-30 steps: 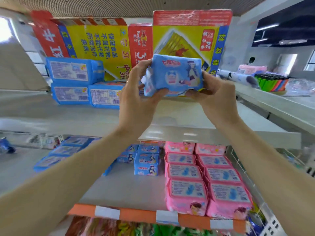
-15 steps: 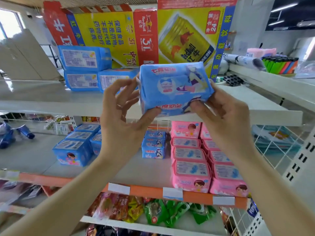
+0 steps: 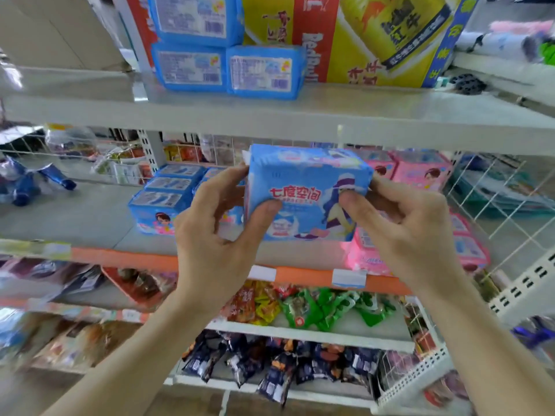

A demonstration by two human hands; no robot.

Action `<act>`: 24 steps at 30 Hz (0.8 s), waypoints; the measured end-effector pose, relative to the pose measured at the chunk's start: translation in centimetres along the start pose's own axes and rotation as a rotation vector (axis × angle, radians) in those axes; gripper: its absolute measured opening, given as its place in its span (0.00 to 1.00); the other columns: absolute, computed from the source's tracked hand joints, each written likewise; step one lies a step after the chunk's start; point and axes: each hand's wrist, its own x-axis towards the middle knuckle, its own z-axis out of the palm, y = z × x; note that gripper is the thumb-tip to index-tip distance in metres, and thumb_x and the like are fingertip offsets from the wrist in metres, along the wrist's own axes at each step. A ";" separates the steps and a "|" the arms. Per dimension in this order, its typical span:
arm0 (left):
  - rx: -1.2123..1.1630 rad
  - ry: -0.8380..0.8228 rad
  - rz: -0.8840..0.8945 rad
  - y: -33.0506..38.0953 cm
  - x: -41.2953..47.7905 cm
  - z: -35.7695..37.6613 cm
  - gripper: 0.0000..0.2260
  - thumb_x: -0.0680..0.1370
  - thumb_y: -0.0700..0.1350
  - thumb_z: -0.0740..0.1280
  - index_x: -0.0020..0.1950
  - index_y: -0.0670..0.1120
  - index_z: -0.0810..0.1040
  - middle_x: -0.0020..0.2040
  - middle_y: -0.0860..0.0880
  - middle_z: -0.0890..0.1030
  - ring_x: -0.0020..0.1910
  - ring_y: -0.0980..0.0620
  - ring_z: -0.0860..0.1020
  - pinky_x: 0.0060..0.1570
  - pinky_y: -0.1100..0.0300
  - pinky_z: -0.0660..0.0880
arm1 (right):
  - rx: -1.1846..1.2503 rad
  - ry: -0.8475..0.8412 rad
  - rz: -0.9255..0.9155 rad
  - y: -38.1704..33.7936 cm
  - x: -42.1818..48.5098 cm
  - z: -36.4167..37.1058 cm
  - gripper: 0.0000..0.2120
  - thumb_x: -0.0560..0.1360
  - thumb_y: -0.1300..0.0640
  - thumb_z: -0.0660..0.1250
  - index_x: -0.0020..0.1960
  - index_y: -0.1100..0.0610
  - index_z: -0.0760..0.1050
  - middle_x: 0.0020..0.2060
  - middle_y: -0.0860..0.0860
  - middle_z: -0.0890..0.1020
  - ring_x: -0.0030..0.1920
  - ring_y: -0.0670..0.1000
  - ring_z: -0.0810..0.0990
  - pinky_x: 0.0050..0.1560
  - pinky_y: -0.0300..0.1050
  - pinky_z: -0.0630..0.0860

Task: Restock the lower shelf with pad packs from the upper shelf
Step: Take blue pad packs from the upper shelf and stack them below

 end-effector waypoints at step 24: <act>-0.004 -0.262 -0.439 -5.8 -5.7 -10.0 0.14 0.74 0.53 0.72 0.55 0.46 0.82 0.46 0.56 0.86 0.45 0.59 0.84 0.44 0.58 0.82 | -0.217 0.001 0.556 -1.8 -8.1 11.5 0.13 0.78 0.51 0.70 0.40 0.56 0.87 0.23 0.45 0.81 0.21 0.41 0.69 0.24 0.31 0.61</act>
